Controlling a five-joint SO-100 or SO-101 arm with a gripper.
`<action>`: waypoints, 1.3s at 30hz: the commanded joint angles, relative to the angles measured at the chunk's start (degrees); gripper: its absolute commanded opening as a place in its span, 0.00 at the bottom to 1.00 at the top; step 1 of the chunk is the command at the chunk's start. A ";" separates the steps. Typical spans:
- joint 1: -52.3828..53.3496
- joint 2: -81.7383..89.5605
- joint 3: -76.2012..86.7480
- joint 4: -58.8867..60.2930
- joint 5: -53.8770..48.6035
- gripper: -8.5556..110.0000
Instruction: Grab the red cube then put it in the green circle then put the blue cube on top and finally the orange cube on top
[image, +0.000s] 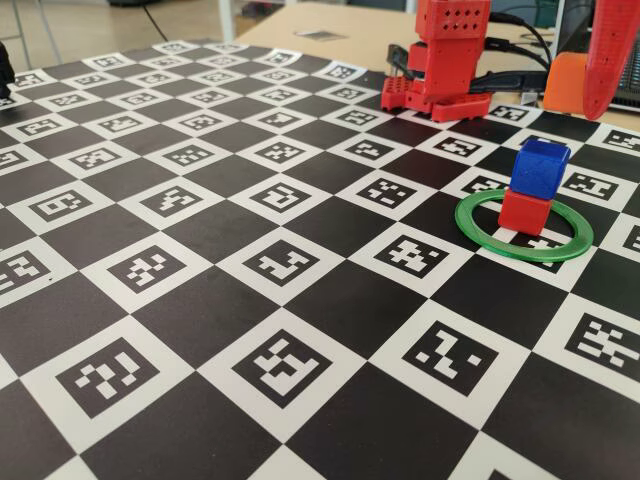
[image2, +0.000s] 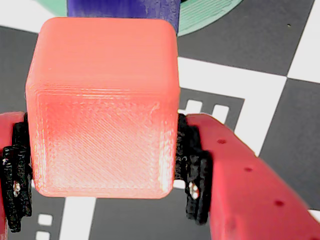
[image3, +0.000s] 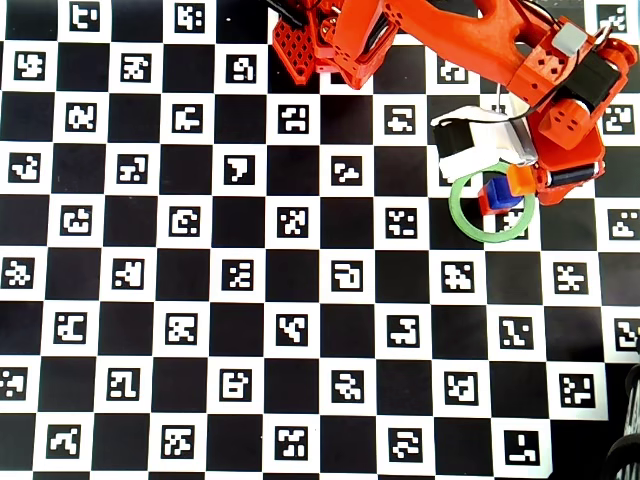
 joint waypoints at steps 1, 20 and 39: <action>0.44 1.32 -5.10 -0.70 1.41 0.16; 2.72 0.35 -2.72 -2.11 4.39 0.17; 2.20 3.78 4.31 -4.39 0.00 0.16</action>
